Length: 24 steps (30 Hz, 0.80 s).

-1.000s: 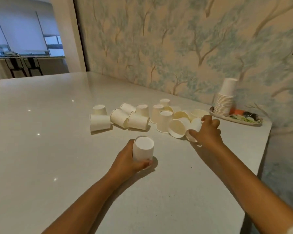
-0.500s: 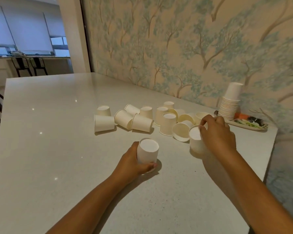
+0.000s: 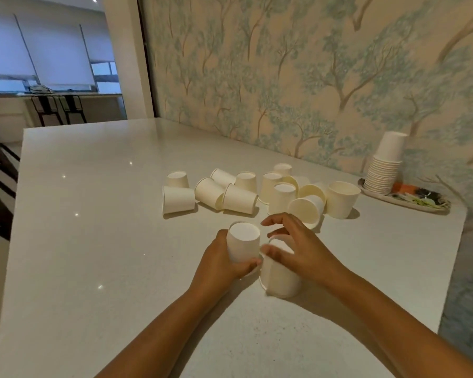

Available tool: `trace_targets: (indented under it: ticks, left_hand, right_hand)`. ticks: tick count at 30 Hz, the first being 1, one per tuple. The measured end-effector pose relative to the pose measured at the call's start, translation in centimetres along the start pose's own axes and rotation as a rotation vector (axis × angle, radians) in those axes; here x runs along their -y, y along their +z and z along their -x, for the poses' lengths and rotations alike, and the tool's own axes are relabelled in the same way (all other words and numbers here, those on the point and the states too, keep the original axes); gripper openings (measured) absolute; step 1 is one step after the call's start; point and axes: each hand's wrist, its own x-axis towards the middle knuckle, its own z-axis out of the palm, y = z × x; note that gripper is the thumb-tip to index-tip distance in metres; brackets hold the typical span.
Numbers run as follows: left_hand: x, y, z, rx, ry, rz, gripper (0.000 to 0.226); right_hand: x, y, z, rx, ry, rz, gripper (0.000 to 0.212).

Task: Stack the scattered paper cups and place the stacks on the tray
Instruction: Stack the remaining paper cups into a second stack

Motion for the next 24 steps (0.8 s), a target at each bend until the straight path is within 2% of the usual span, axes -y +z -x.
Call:
trace_targets:
  ticks: [2, 6, 8, 10, 13, 14, 15, 16, 17, 18, 21, 23, 24]
  left_hand:
    - [0.0, -0.3, 0.0, -0.044, -0.030, -0.031, 0.074]
    - [-0.1, -0.6, 0.1, -0.044, -0.026, -0.012, 0.073]
    - [-0.3, -0.5, 0.3, -0.028, -0.034, -0.027, 0.073]
    - [-0.4, -0.6, 0.4, 0.011, -0.044, -0.032, 0.075]
    - [-0.9, -0.5, 0.3, 0.042, -0.055, 0.014, 0.082]
    - [-0.9, 0.1, 0.1, -0.003, -0.080, 0.015, 0.085]
    - [-0.6, 0.7, 0.0, -0.113, -0.100, -0.063, 0.085]
    - [-0.4, -0.1, 1.3, -0.104, -0.108, -0.188, 0.082]
    - [-0.9, -0.5, 1.9, -0.105, -0.186, -0.271, 0.080]
    - [-0.4, 0.1, 1.6, -0.100, -0.205, -0.303, 0.084]
    - [-0.7, 0.3, 0.0, 0.074, -0.113, -0.035, 0.100]
    - [-0.6, -0.3, 0.0, 0.049, -0.053, 0.029, 0.098]
    - [-0.3, -0.4, 0.0, 0.041, -0.029, 0.045, 0.095]
  right_hand:
    - [-0.3, 0.5, -0.2, -0.002, 0.000, 0.050, 0.052]
    - [0.0, -0.4, -1.5, -0.330, 0.028, -0.072, 0.045]
    - [1.0, -1.2, -2.4, -0.451, -0.031, -0.149, 0.042]
    - [2.3, -1.4, -3.4, -0.486, -0.136, -0.177, 0.040]
    - [3.8, 0.2, -4.5, -0.394, -0.250, -0.109, 0.034]
    - [3.7, 1.2, -4.8, -0.335, -0.256, -0.088, 0.031]
    - [3.4, 2.2, -4.9, -0.275, -0.248, -0.067, 0.029]
    - [2.9, 3.1, -4.9, -0.213, -0.231, -0.049, 0.028]
    - [2.4, 3.8, -4.9, -0.149, -0.212, -0.038, 0.028]
    - [1.7, 4.4, -4.9, -0.093, -0.197, -0.036, 0.028]
    - [0.8, 4.5, -4.9, 0.005, -0.194, -0.126, 0.034]
    - [0.7, 3.6, -5.4, -0.037, -0.197, -0.252, 0.042]
    - [0.4, 2.9, -5.8, -0.104, -0.192, -0.256, 0.039]
